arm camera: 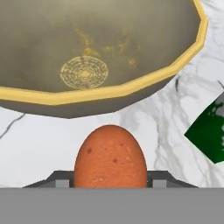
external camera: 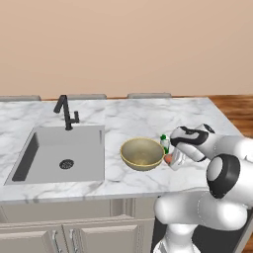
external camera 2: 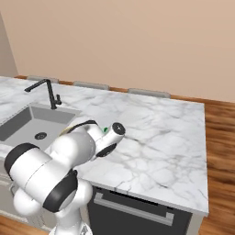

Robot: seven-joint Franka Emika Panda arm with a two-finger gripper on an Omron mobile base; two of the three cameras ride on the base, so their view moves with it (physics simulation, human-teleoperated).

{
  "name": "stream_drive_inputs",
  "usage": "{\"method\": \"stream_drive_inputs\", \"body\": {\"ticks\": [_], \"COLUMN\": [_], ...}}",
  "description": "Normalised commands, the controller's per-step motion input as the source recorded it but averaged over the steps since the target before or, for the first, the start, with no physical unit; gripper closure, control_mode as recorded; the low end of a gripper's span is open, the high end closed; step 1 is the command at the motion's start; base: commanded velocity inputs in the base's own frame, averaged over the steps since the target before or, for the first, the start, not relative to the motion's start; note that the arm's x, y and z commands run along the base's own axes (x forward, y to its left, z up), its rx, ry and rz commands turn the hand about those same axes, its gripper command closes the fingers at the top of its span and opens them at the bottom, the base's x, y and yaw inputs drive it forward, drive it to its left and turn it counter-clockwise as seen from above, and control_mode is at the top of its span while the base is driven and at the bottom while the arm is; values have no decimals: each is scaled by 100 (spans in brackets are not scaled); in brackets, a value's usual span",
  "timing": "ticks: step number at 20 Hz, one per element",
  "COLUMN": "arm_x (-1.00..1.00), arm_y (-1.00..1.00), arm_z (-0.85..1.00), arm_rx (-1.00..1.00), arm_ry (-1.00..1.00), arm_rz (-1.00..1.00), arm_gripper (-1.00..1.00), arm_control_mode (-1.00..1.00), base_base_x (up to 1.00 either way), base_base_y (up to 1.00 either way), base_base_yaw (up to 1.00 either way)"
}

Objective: Gather the eggs and milk located in the vicinity of the sink area and place them right next to the bowl.

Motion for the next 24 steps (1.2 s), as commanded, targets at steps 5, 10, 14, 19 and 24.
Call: {"method": "stream_drive_inputs", "body": {"ticks": [5,10,14,19,24], "arm_x": [2,0,0,-32,-39], "arm_y": [0,0,-2,-24,-24], "arm_z": [0,0,8,57,92], "arm_rx": [0,0,0,0,0], "arm_ry": [0,0,0,1,5], "arm_rz": [0,0,0,-1,-5], "arm_gripper": [-100,-100,-100,-100,-100], "arm_control_mode": [-100,-100,-100,-100,-100], "base_base_x": [0,0,0,0,0], "base_base_y": [0,0,0,0,0], "base_base_yaw": [0,0,0,0,0]}}
